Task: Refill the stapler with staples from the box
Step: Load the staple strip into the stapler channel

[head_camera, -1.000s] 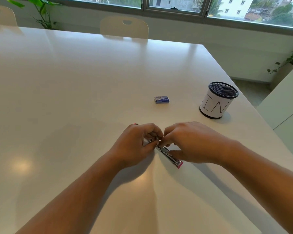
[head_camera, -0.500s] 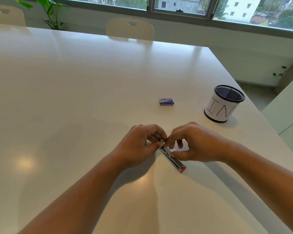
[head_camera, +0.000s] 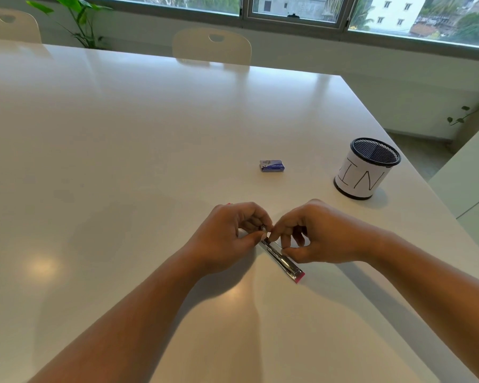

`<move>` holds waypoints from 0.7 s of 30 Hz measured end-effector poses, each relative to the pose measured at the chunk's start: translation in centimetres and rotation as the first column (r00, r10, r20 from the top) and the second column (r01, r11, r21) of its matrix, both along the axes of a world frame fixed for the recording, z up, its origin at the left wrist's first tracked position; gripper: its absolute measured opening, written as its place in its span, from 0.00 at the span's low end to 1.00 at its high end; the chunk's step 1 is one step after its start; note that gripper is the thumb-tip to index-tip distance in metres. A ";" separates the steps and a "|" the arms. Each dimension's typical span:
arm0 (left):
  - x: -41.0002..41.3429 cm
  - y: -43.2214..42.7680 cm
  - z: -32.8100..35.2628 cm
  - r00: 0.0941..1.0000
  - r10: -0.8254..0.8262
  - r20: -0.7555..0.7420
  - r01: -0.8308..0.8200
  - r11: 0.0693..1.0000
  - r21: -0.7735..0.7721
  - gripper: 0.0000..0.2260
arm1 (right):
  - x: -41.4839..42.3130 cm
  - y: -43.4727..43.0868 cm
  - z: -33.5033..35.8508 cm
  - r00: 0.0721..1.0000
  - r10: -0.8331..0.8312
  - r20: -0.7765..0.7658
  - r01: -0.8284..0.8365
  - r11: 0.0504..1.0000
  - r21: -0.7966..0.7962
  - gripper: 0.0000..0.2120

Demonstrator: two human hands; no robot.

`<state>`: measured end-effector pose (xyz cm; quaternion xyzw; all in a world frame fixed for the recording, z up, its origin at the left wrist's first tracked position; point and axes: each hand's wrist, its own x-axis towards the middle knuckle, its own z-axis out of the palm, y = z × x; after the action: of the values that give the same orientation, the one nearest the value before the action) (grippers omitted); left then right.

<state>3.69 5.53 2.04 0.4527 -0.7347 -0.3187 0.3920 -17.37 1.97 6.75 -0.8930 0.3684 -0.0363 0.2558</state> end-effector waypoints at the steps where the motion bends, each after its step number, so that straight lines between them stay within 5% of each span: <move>1: 0.0 0.0 0.0 1.000 -0.001 -0.001 0.001 1.000 0.000 0.09 | 0.0 0.1 0.0 1.000 -0.005 0.016 0.004 1.000 0.010 0.13; 21: 0.0 -0.2 -0.1 1.000 0.005 0.016 -0.005 1.000 0.003 0.10 | 0.8 0.2 0.8 0.988 0.065 -0.143 -0.083 0.989 -0.126 0.13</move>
<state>3.73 5.38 1.93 0.4576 -0.7362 -0.3154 0.3862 -16.56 2.15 7.54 -0.9214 0.3487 0.0109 0.1714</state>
